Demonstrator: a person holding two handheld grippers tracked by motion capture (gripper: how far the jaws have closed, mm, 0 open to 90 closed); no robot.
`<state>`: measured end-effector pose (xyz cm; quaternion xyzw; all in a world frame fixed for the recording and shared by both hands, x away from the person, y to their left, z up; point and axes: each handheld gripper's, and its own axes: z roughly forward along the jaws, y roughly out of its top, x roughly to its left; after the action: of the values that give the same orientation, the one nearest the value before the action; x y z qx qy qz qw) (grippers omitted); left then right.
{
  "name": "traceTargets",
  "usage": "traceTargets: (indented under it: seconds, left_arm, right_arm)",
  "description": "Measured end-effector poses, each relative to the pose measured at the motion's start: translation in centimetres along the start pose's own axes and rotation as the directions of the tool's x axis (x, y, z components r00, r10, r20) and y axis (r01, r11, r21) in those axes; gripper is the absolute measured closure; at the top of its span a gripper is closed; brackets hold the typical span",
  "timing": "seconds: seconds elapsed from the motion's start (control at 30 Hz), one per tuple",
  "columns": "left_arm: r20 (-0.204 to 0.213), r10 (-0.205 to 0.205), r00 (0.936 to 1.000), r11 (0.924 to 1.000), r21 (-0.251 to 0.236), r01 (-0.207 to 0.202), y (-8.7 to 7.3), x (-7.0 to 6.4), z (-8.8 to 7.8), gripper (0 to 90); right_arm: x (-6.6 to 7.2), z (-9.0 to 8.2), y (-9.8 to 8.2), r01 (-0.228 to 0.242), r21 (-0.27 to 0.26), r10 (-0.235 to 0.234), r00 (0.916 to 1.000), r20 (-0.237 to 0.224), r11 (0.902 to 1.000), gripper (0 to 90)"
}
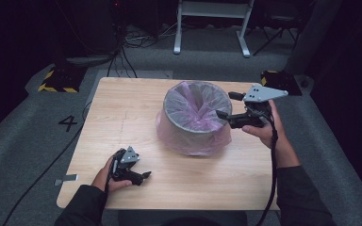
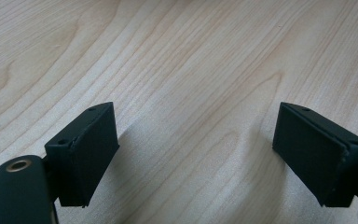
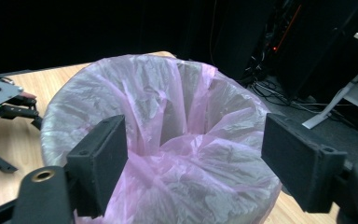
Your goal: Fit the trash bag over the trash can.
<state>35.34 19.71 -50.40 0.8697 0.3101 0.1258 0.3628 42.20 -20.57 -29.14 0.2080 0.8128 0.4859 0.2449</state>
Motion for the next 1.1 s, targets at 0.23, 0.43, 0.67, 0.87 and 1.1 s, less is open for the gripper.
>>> traceTargets:
  seconds: [0.23,0.43,0.67,0.87,1.1]
  left_arm:
    - [0.0,0.0,1.0,1.0,0.0,0.0,0.0,0.0,0.0,13.8]
    - [0.001,0.0,1.0,1.0,0.001,0.0,0.0,0.0,0.0,13.8]
    - [-0.003,-0.001,1.0,1.0,0.0,0.001,0.0,0.0,0.0,13.8]
    - [-0.004,-0.002,1.0,1.0,0.001,0.002,0.0,0.1,0.0,13.8]
    - [-0.006,-0.004,1.0,1.0,0.002,0.004,0.1,0.1,0.0,13.9]
  right_arm:
    - [-0.4,0.7,0.2,-0.02,0.006,0.02,0.9998,0.002,0.9998,17.8]
    - [-1.0,1.6,0.5,-0.04,0.024,0.039,0.9984,0.042,0.9989,18.5]
    - [-1.5,2.9,1.2,-0.049,0.051,0.047,0.998,0.041,0.9975,20.2]
    - [-1.5,5.1,2.0,-0.029,0.107,0.03,0.9996,-0.003,0.9938,19.3]
    - [-1.2,6.7,2.7,-0.014,0.138,0.018,0.9995,-0.028,0.9903,19.5]
